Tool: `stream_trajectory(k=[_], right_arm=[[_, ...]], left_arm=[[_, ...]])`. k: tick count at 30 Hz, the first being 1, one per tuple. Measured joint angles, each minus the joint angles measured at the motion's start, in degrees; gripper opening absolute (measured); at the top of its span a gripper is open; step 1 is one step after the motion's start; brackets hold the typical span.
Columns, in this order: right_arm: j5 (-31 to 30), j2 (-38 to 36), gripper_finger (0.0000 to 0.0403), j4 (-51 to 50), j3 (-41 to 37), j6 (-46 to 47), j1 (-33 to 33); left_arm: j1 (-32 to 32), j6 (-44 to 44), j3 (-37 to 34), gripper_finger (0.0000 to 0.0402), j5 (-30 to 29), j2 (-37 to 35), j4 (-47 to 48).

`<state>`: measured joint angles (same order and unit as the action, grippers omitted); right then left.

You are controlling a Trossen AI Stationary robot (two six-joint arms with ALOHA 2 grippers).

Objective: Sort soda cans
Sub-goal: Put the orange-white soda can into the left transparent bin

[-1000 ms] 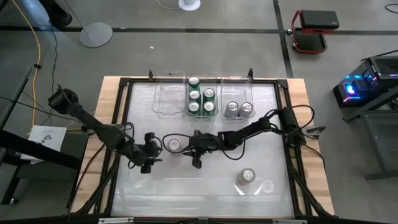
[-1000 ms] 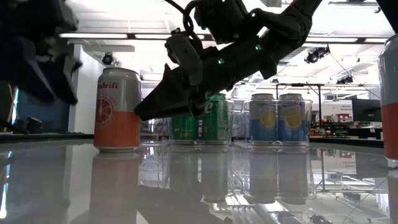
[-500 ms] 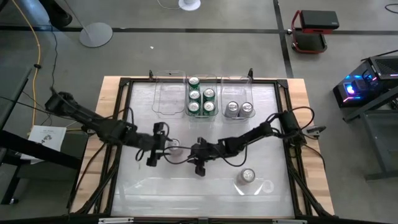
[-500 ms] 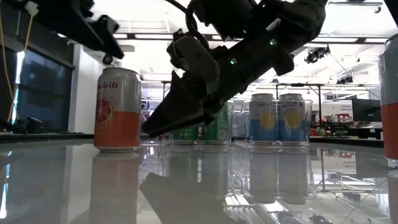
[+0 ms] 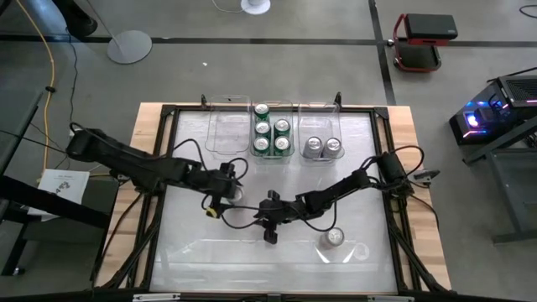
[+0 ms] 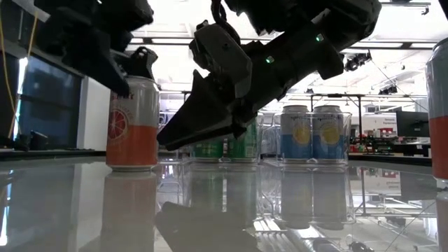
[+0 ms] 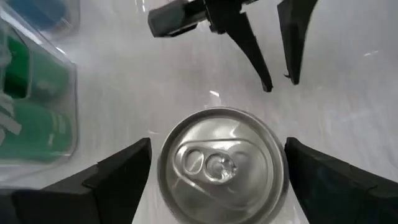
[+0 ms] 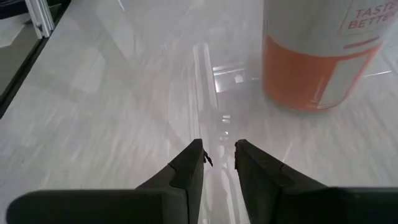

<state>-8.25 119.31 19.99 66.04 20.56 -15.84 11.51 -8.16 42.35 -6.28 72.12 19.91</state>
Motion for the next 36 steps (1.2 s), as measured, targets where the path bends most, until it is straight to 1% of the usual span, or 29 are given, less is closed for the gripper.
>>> stream_trajectory(k=[7, 12, 17, 23, 27, 31, 36], right_arm=[[-0.1, 0.0, 0.0087, 0.0, 0.0, 0.1, 0.0], [-0.1, 0.0, 0.0087, 0.0, 0.0, 0.1, 0.0], [-0.1, 0.0, 0.0087, -0.1, 0.0, 0.2, 0.0], [0.0, 0.0, 0.0087, -0.1, 0.0, 0.1, 0.0], [0.0, 0.0, 0.0087, -0.4, 0.0, 0.2, 0.0], [0.0, 0.0, 0.0087, -0.5, 0.0, 0.2, 0.0], [-1.1, -0.2, 0.0087, 0.5, 0.0, -0.6, -1.3]], left_arm=[[-0.3, -0.7, 0.0, 0.0341, 2.0, 2.0, -0.5], [-0.4, -0.6, 0.1, 0.0319, 2.7, 4.0, -1.1], [-0.4, -0.5, 0.2, 0.0295, 2.8, 4.3, -1.5], [-0.3, 0.7, -0.1, 0.0294, 2.5, 3.7, -2.2], [-0.2, 4.5, -0.2, 0.0294, 0.7, 3.8, -3.6], [0.0, 5.6, -0.2, 0.0294, 0.2, 3.7, -3.8], [0.6, 7.2, -0.2, 0.0294, -0.1, 3.7, -4.1]])
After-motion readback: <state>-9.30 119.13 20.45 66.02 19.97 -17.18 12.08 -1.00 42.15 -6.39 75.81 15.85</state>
